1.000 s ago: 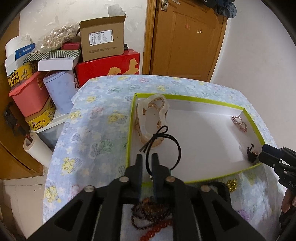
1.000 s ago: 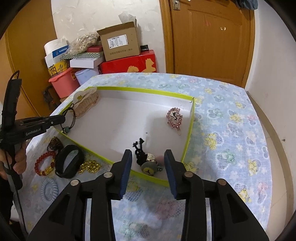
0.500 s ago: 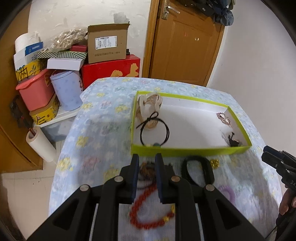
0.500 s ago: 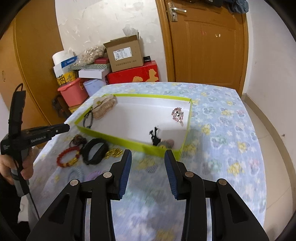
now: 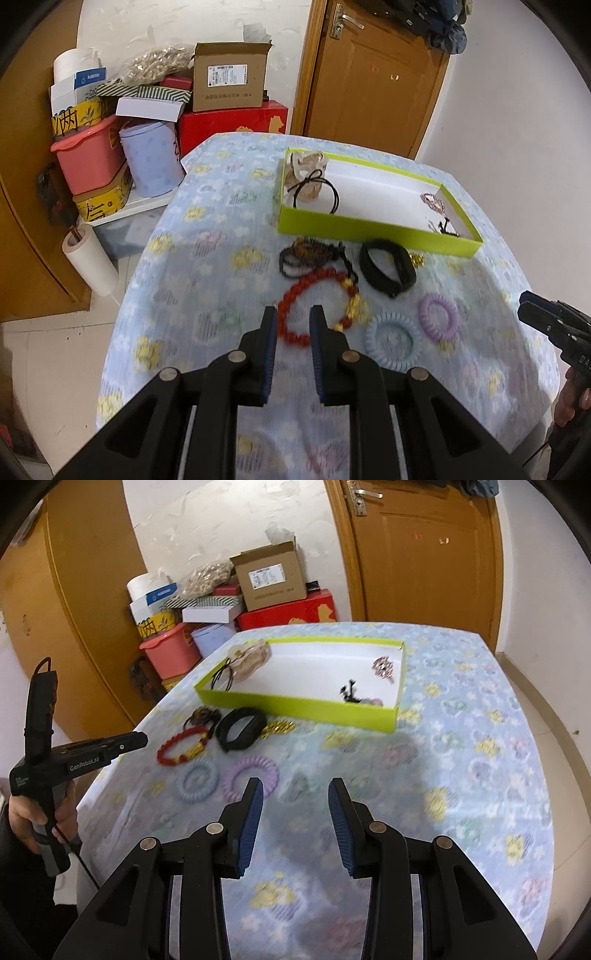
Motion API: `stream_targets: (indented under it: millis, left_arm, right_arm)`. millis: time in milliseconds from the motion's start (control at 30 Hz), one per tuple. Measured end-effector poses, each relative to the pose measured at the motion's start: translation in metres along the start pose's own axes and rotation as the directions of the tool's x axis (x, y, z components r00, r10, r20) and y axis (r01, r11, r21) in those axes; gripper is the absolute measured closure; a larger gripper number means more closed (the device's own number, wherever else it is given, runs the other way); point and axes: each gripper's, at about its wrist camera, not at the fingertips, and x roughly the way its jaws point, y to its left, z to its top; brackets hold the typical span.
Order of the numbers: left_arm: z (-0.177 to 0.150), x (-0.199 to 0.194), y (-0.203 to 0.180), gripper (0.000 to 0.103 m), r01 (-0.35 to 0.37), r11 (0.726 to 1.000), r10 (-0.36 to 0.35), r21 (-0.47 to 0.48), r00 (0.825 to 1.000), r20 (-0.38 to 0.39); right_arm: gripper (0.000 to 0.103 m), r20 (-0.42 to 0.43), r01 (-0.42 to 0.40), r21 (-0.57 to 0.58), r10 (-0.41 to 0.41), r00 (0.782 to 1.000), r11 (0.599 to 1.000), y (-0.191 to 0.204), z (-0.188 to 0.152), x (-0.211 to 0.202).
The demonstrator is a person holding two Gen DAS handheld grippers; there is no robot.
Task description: Organize jewelry
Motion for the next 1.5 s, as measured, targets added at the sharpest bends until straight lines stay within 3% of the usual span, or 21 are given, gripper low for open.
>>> stream_targets:
  millis: [400, 533, 1167, 1267, 1400, 1500]
  left_arm:
    - [-0.009, 0.005, 0.005, 0.084, -0.001, 1.0, 0.001, -0.009, 1.0, -0.016]
    - [-0.006, 0.011, 0.005, 0.078, -0.002, 1.0, 0.002, 0.001, 1.0, -0.021]
    - [0.011, 0.053, -0.004, 0.078, 0.038, 0.989, -0.029, 0.145, 0.997, -0.066]
    - [0.01, 0.044, -0.004, 0.077, 0.056, 0.987, -0.049, 0.147, 0.998, -0.047]
    - [0.007, 0.029, -0.013, 0.067, 0.116, 0.978, -0.114, 0.174, 0.993, -0.021]
    - [0.005, 0.03, -0.024, 0.067, 0.142, 0.967, -0.14, 0.213, 0.99, -0.026]
  right_arm:
    - [0.065, -0.008, -0.017, -0.003, 0.017, 1.0, 1.0, 0.008, -0.004, 0.001]
    - [0.065, -0.014, -0.02, -0.006, 0.02, 1.0, 1.0, 0.011, -0.001, 0.006]
    - [0.065, -0.055, -0.05, -0.058, 0.047, 0.997, 0.997, 0.037, 0.028, 0.052]
    - [0.065, -0.06, -0.05, -0.059, 0.046, 0.997, 0.997, 0.038, 0.027, 0.054]
    - [0.065, -0.067, -0.048, -0.054, 0.044, 0.997, 0.997, 0.036, 0.026, 0.058]
    - [0.065, -0.069, -0.048, -0.049, 0.045, 0.997, 0.998, 0.035, 0.026, 0.059]
